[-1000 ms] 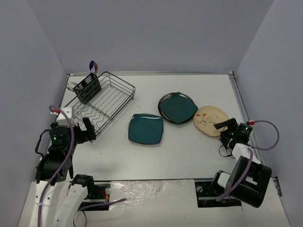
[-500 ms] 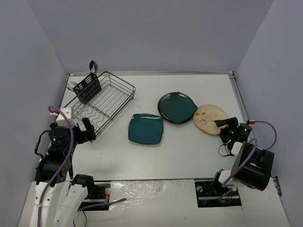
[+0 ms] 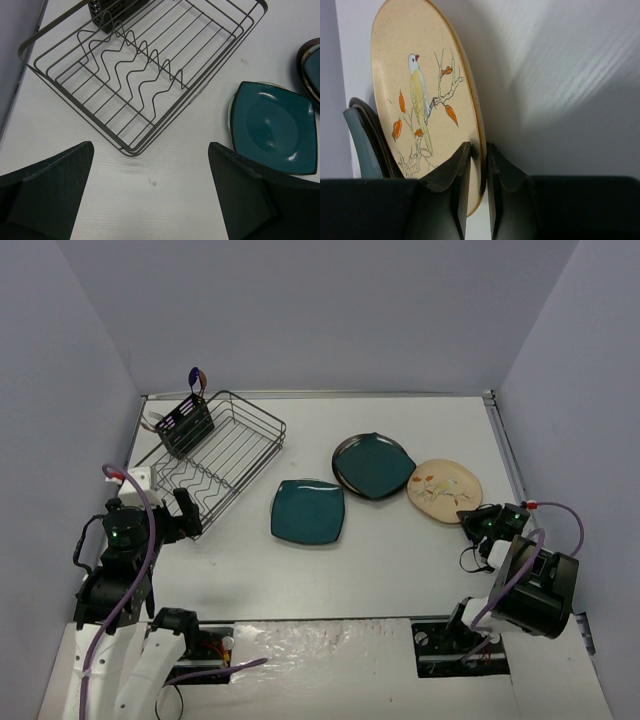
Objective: Load the plates into the dish rack
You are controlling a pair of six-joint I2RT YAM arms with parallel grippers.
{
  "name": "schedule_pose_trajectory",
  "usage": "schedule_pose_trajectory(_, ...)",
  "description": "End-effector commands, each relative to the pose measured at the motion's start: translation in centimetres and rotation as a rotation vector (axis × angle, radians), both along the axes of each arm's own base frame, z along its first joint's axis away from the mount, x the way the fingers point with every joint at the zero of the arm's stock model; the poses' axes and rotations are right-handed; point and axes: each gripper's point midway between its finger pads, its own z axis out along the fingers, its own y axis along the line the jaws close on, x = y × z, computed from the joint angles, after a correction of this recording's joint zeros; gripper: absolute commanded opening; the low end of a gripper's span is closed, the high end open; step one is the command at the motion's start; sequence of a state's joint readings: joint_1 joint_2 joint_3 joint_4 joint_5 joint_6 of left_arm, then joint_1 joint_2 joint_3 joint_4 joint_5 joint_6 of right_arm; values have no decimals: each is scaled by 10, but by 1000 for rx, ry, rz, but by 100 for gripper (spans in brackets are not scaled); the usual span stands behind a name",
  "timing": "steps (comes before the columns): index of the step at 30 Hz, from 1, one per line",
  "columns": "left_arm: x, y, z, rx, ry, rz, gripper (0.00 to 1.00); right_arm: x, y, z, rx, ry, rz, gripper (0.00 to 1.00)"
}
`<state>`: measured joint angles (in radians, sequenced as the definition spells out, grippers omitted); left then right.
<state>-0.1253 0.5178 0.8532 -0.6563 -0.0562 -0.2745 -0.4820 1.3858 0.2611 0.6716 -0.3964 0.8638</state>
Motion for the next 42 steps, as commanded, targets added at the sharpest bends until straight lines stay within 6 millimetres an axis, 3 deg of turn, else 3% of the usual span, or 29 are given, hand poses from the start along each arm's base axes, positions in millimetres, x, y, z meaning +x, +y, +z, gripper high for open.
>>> schedule_pose_trajectory(1, 9, -3, 15, -4, -55, -9, 97, -9, -7, 10, -65, 50, -31, 0)
schedule_pose_trajectory(9, 9, -3, 17, -13, -62, -9, 97, 1, -21, 84, -140, -63, -77, 0)
schedule_pose_trajectory(12, 10, -6, 19, -24, -67, -17, 97, 11, -18, 112, -142, -120, -46, 0)
schedule_pose_trajectory(18, 11, -14, 29, -80, -79, -35, 97, 28, -5, 148, -130, -235, 48, 0)
schedule_pose_trajectory(21, 12, -30, 38, -150, -90, -93, 97, 39, 1, 179, -149, -384, 93, 0)
schedule_pose_trajectory(25, 18, -46, 52, -240, -103, -137, 97, 45, 31, 208, -81, -570, 221, 0)
schedule_pose_trajectory(30, 33, -74, 68, -352, -109, -243, 97, 52, 71, 246, -139, -700, 401, 0)
schedule_pose_trajectory(36, 51, -110, 81, -493, -84, -367, 97, 46, 128, 267, -108, -772, 597, 0)
schedule_pose_trajectory(42, 71, -154, 85, -568, -80, -463, 97, 27, 195, 286, -14, -852, 750, 0)
